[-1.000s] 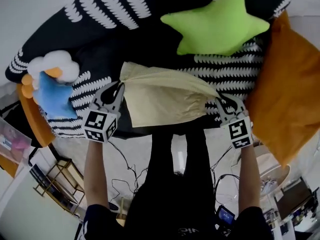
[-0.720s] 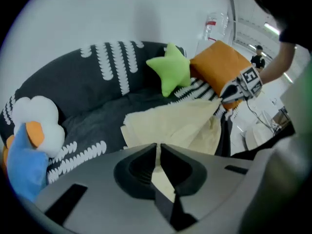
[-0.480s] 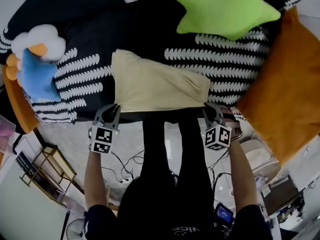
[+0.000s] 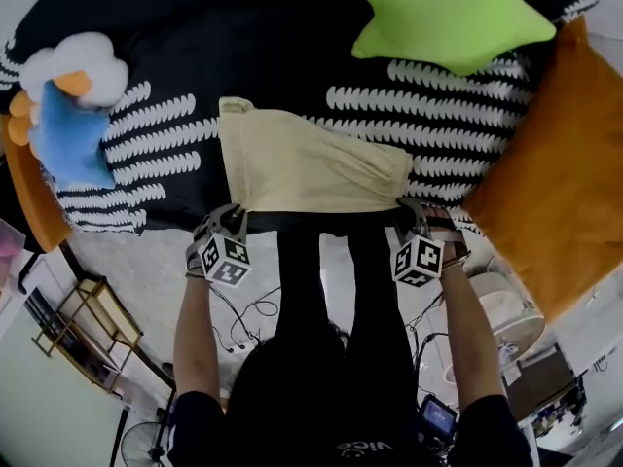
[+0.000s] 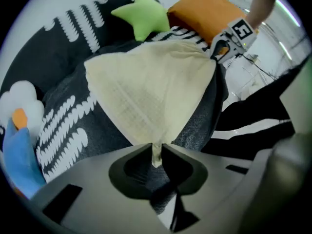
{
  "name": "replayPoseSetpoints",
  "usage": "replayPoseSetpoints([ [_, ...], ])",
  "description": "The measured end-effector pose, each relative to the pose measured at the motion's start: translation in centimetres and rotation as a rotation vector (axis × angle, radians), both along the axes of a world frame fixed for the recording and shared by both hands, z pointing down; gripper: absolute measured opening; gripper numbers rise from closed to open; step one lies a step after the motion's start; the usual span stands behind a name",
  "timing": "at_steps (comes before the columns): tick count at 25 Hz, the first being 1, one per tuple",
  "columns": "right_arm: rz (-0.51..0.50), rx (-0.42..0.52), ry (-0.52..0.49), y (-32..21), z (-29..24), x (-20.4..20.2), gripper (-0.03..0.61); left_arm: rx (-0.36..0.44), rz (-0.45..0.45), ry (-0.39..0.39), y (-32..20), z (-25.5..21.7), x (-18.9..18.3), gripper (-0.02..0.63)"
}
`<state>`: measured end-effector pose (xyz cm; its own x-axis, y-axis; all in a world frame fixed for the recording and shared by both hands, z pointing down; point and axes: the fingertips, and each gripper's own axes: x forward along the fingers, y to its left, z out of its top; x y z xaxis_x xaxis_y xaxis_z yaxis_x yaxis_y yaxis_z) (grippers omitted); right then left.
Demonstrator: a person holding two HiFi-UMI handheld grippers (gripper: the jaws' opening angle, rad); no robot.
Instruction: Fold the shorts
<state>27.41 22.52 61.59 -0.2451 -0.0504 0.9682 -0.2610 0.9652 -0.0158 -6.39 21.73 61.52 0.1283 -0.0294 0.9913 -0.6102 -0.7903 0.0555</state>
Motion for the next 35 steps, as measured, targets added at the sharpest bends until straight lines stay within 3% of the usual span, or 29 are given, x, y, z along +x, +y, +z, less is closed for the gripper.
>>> replayPoseSetpoints([
  [1,0.007,-0.037,-0.012,-0.1,-0.5,-0.3,0.166,-0.060,-0.056,-0.021,0.1,0.3,-0.4,0.070],
  [3,0.044,-0.112,-0.021,0.8,-0.6,-0.9,0.269,-0.203,-0.177,-0.045,1.9,1.3,-1.2,0.361],
  [4,0.096,-0.145,-0.020,1.2,-0.4,-0.9,0.313,-0.252,-0.235,-0.043,2.8,1.8,-1.4,0.397],
  [6,0.264,-0.186,-0.028,1.3,-0.3,0.1,0.365,-0.274,-0.360,-0.029,3.5,2.1,-1.6,0.409],
  [8,0.414,-0.185,-0.052,0.3,-1.2,1.9,0.364,-0.271,-0.511,0.014,3.6,1.5,-0.8,0.435],
  [10,0.477,-0.160,-0.080,-1.3,-2.6,3.1,0.348,-0.269,-0.647,0.080,3.4,0.4,0.3,0.457],
  [14,0.478,-0.093,-0.118,-6.0,-6.0,3.9,0.325,-0.215,-0.811,0.242,1.9,-3.0,3.8,0.472],
  [18,0.561,-0.073,-0.157,-9.9,-8.2,4.3,0.274,-0.265,-0.990,0.458,0.7,-5.9,9.8,0.471],
  [20,0.490,-0.075,-0.186,-10.8,-8.2,4.3,0.259,-0.261,-1.098,0.547,0.6,-6.1,13.8,0.469],
  [23,0.300,-0.123,-0.212,-12.8,-7.4,3.5,0.225,-0.235,-1.244,0.635,-0.1,-6.0,19.4,0.464],
  [25,0.232,-0.184,-0.234,-13.7,-7.7,2.7,0.213,-0.237,-1.329,0.675,-0.1,-6.1,22.8,0.403],
  [28,0.172,-0.269,-0.260,-14.0,-7.7,1.7,0.202,-0.261,-1.496,0.696,1.0,-5.7,27.2,0.260],
  [33,0.110,-0.395,-0.224,-14.1,-4.8,1.3,0.207,-0.301,-1.666,0.844,-0.7,-4.8,32.6,0.329],
  [35,0.072,-0.420,-0.214,-14.0,-3.4,1.2,0.207,-0.305,-1.737,0.890,-1.6,-3.7,33.5,0.330],
])
